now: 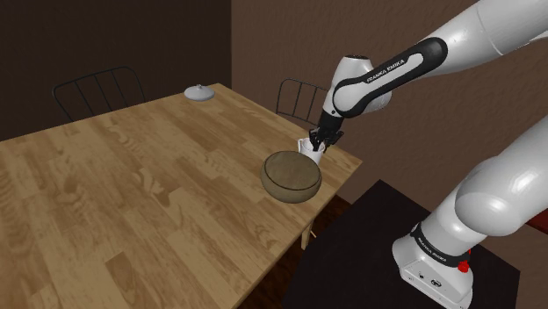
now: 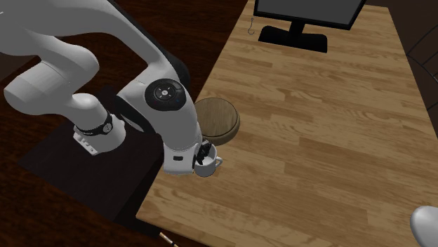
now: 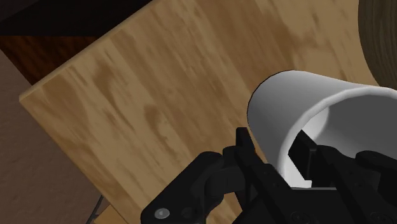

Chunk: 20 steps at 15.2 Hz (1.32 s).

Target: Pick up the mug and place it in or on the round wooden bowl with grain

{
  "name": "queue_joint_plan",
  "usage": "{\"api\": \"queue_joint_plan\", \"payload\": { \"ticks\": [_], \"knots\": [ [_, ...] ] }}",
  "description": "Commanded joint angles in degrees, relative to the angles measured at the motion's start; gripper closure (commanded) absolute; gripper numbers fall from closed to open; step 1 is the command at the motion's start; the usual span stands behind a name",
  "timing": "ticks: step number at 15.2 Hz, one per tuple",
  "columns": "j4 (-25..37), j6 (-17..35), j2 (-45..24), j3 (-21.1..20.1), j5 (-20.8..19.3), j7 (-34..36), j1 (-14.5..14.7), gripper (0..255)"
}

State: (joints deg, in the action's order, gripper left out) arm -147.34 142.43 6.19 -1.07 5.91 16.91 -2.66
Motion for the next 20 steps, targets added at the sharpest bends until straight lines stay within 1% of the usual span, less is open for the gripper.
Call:
{"api": "queue_joint_plan", "payload": {
  "ticks": [1,8,20],
  "knots": [
    [0.0,0.0,0.0,0.0,0.0,0.0,0.0,255],
    [0.0,0.01,-0.01,0.0,0.0,0.0,0.0,255],
    [3.45,-10.48,7.06,0.04,-0.9,1.02,-0.25,255]
  ]
}}
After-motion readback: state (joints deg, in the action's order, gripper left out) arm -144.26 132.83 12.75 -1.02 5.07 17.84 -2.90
